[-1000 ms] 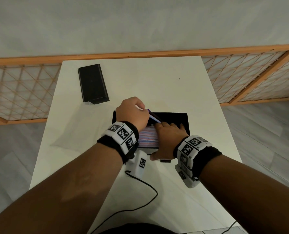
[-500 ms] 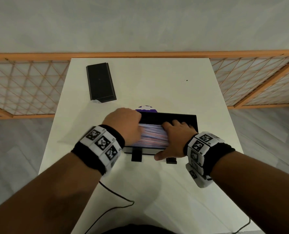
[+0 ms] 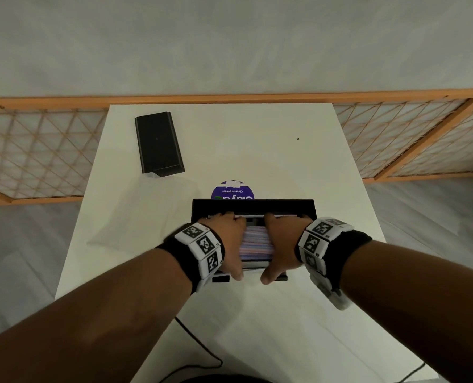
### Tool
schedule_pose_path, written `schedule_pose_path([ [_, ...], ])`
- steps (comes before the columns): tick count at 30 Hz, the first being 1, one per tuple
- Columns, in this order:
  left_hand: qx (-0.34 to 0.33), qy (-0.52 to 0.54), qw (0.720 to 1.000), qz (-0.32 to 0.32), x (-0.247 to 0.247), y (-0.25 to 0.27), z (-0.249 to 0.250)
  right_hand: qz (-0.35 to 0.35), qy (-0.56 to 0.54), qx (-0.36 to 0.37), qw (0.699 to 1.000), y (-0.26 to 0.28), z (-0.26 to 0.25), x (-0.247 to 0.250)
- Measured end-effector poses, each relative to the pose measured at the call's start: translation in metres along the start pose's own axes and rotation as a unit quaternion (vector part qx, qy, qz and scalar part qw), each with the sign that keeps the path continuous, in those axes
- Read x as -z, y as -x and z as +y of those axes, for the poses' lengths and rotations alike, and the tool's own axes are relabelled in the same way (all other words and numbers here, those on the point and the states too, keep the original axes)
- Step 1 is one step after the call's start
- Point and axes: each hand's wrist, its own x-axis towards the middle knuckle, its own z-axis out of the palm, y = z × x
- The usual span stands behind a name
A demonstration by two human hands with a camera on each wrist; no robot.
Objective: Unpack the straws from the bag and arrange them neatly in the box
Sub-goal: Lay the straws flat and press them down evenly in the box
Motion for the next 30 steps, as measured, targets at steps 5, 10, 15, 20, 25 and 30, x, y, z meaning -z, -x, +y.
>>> schedule_pose_path([
  [5,-0.007,-0.005,1.000,0.014,-0.003,0.001,0.002,0.016,-0.016,0.035,0.999,0.004,-0.001,0.000],
  [10,-0.013,0.001,1.000,-0.001,-0.008,0.007,0.005,0.030,-0.035,0.048,0.998,0.015,-0.001,-0.007],
  [15,-0.015,-0.016,1.000,0.007,-0.020,0.015,0.009,0.033,-0.013,0.034,0.999,0.019,-0.009,-0.019],
  [20,-0.005,-0.029,0.999,0.012,-0.019,0.016,0.011,0.026,0.010,0.039,0.999,0.015,-0.014,-0.018],
  [25,-0.009,-0.011,1.000,0.004,-0.019,0.016,0.009,0.008,-0.013,0.031,0.999,0.014,-0.014,-0.019],
  [30,0.000,0.001,1.000,0.013,-0.021,0.020,0.009,0.021,-0.008,0.019,1.000,0.017,-0.015,-0.019],
])
